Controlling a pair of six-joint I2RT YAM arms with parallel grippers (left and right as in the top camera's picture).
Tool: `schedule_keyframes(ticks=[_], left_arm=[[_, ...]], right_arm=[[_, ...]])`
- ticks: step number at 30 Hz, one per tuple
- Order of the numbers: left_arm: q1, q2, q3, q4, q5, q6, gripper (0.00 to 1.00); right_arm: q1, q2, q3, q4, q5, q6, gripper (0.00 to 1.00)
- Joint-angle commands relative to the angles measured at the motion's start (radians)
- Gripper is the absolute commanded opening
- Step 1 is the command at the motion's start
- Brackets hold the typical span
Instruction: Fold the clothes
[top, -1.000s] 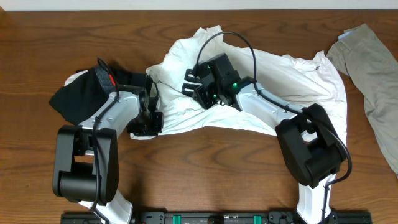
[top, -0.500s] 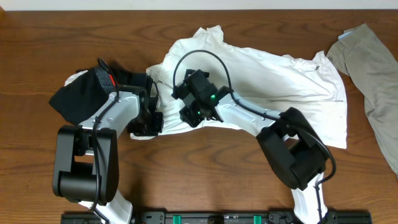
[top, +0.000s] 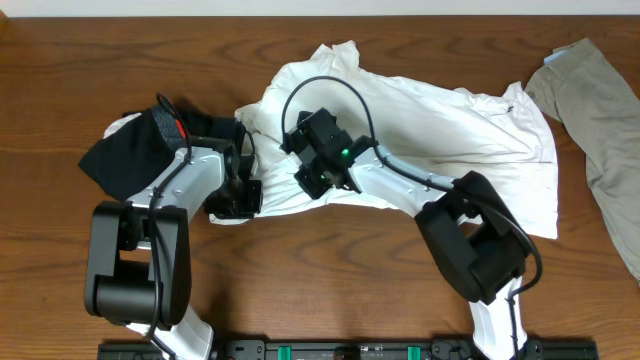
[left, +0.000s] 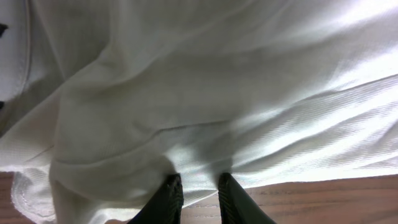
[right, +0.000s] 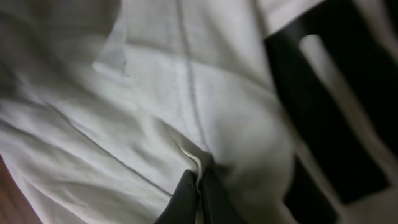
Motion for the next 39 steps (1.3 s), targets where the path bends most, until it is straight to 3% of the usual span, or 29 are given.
schedule_keyframes(ticks=[1,14,20,23,27,30,35,39], left_arm=[[0.01,0.005,0.002,0.005,-0.032,0.005,0.23],[0.01,0.005,0.002,0.004,-0.032,0.006,0.23],[0.01,0.005,0.002,0.003,-0.032,0.006,0.24],[0.01,0.005,0.002,0.003,-0.032,0.006,0.23],[0.01,0.005,0.002,0.003,-0.032,0.006,0.23],[0.01,0.005,0.002,0.003,-0.032,0.006,0.24],[0.01,0.005,0.002,0.004,-0.032,0.006,0.23],[0.01,0.005,0.002,0.003,-0.032,0.006,0.24]], right_arm=[[-0.03,-0.07,0.019,0.001,-0.023,0.013,0.01],[-0.137,-0.074,0.019,0.199,-0.124,0.15,0.05],[-0.146,-0.051,0.019,0.201,0.003,0.148,0.08],[-0.157,-0.05,0.019,0.194,0.084,0.148,0.26],[-0.185,-0.05,0.02,0.177,0.105,0.16,0.4],[-0.219,-0.055,0.02,0.136,0.062,0.215,0.37],[-0.227,-0.075,0.02,0.09,-0.266,0.074,0.28],[-0.172,-0.074,0.02,0.064,-0.336,0.051,0.22]])
